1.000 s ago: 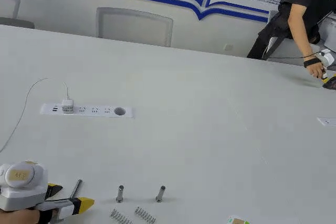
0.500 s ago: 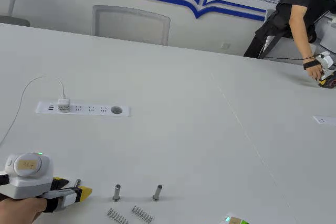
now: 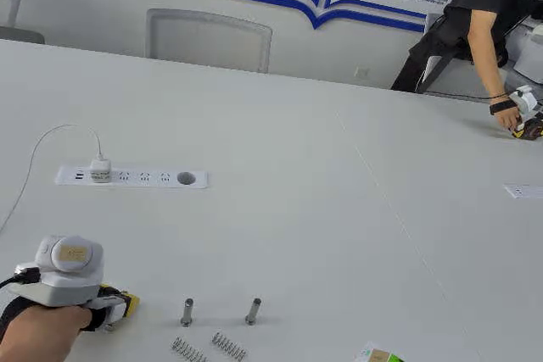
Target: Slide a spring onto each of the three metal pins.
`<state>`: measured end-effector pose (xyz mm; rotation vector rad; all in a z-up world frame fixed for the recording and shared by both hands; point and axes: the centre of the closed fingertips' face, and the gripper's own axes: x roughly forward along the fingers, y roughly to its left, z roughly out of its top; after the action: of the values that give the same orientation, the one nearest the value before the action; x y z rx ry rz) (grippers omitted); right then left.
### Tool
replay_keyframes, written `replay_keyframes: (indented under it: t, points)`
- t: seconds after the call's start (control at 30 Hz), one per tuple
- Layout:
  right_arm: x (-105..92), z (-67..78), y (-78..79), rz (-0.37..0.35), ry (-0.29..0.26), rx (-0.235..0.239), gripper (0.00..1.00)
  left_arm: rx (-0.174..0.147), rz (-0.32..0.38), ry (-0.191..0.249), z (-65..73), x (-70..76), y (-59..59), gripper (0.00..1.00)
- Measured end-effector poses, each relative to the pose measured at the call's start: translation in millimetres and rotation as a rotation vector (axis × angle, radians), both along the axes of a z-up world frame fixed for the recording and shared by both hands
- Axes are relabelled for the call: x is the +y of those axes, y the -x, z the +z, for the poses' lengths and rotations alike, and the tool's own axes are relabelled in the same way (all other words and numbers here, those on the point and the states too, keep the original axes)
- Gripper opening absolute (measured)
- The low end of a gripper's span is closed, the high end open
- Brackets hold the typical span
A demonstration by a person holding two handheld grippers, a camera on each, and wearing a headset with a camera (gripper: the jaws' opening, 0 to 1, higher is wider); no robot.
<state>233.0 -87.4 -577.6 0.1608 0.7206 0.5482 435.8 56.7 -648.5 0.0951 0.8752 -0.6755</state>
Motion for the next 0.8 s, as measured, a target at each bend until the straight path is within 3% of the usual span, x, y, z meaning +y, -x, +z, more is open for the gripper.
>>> replay_keyframes:
  t: [0.13,0.33,0.6,0.73,0.8]
  points:
    - [0.2,-0.4,0.3,-0.001,-0.002,0.002,0.91,0.010,0.022,-0.022,-1.9,2.5,-3.6,0.10]
    - [-0.9,0.5,-1.3,-0.006,-0.004,-0.001,0.91,0.014,0.034,-0.013,-1.9,3.1,-2.3,0.08]
    - [-1.6,0.6,-0.8,-0.006,-0.003,0.001,0.91,0.031,0.027,-0.056,-2.9,2.5,2.2,0.08]
    - [-3.8,0.5,-1.3,-0.011,-0.003,-0.001,0.91,-0.016,-0.060,-0.143,-4.8,4.2,3.0,0.08]
    - [-4.5,-0.1,-1.1,-0.017,-0.006,0.002,0.91,-0.014,-0.079,-0.158,-5.2,1.9,3.7,0.08]
